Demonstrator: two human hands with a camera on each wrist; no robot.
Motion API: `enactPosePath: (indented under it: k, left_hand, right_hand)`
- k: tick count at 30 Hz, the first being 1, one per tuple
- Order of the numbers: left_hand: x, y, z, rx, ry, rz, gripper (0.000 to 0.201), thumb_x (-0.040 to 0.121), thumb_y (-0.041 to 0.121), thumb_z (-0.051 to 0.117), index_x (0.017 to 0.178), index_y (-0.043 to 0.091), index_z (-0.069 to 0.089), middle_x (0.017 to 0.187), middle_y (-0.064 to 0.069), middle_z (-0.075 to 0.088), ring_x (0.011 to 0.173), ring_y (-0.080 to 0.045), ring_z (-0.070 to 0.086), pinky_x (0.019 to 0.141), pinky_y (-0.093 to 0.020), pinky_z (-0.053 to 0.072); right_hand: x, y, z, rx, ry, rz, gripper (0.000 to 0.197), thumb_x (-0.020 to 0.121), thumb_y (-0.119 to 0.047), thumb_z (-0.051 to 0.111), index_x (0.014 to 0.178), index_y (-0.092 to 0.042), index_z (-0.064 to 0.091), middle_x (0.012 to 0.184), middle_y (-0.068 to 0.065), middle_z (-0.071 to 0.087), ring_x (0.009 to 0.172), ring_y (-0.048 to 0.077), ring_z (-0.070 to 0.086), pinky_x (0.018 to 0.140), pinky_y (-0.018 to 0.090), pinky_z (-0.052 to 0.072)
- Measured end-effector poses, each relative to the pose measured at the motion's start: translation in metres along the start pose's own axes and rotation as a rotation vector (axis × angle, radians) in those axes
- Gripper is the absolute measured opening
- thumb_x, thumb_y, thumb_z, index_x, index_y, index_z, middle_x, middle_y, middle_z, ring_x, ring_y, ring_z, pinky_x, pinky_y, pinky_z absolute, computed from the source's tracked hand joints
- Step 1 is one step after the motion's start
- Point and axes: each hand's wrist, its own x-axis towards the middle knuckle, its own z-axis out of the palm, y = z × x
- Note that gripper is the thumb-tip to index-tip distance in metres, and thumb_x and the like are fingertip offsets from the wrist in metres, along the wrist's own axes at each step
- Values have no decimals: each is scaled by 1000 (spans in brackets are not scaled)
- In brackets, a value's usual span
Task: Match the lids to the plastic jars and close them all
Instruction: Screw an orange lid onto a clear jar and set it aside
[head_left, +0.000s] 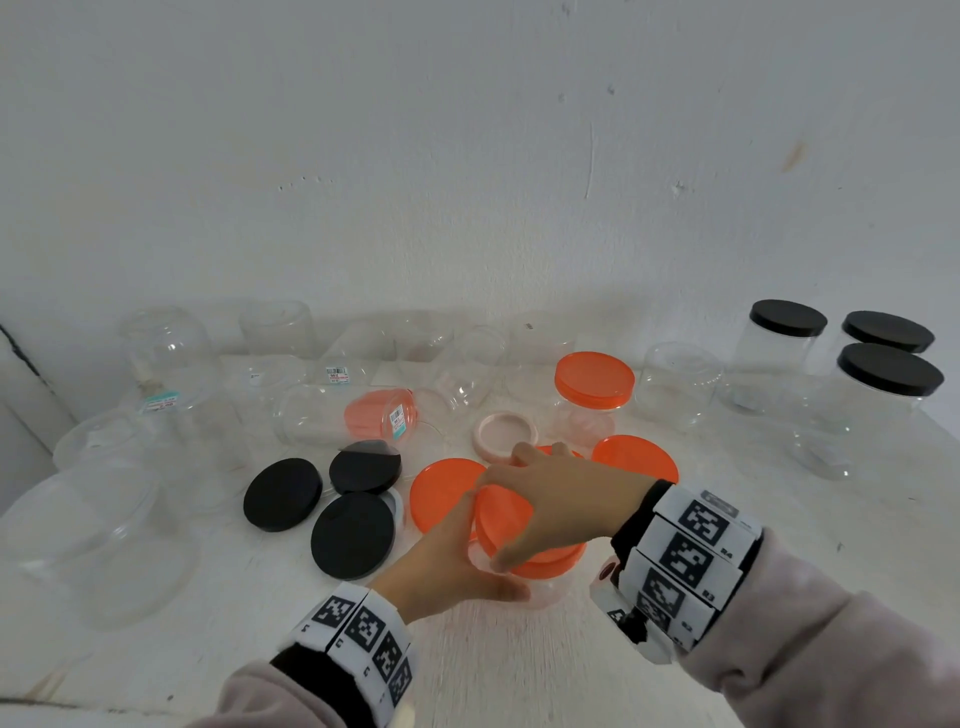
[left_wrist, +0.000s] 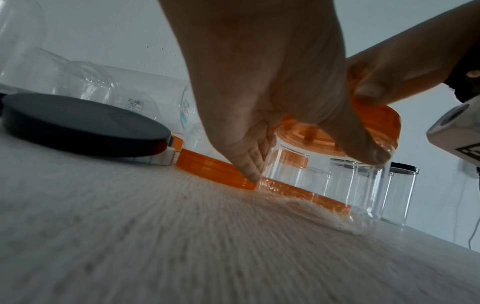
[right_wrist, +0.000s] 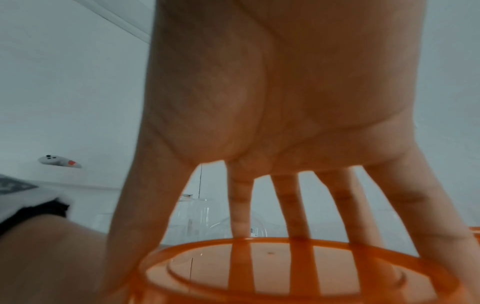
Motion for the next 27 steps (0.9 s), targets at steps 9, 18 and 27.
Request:
enactPosePath:
  k: [9,18,27]
  left_hand:
    - [0,-1,0,25,-2,-17,118,63,44,86,141,46,-3,117,35,27,114,4,33,77,-6,33]
    - [2,-2,1,-4,-14,-1,109,62,43,86,139,47,9,118,37,34,108,11,42,79,-7,36]
    - [1,-2,0,46,6,-13,114,59,50,85,139,50,4,113,37,31,105,11,40,72,-5,37]
  right_hand:
    - [-3,1,3,-8,-46,25,95,72,-64,68,146,-49,10,144,-2,23,131,28,25,97,46,40]
    - [-1,1,8,-96,34,77,99,68,-82,55,149,-40,15,145,2,29,131,34,31,92,43,39]
    - [-9,1,4,-48,-59,23,99,73,-56,71,148,-47,7,150,-2,17,134,29,23,104,47,35]
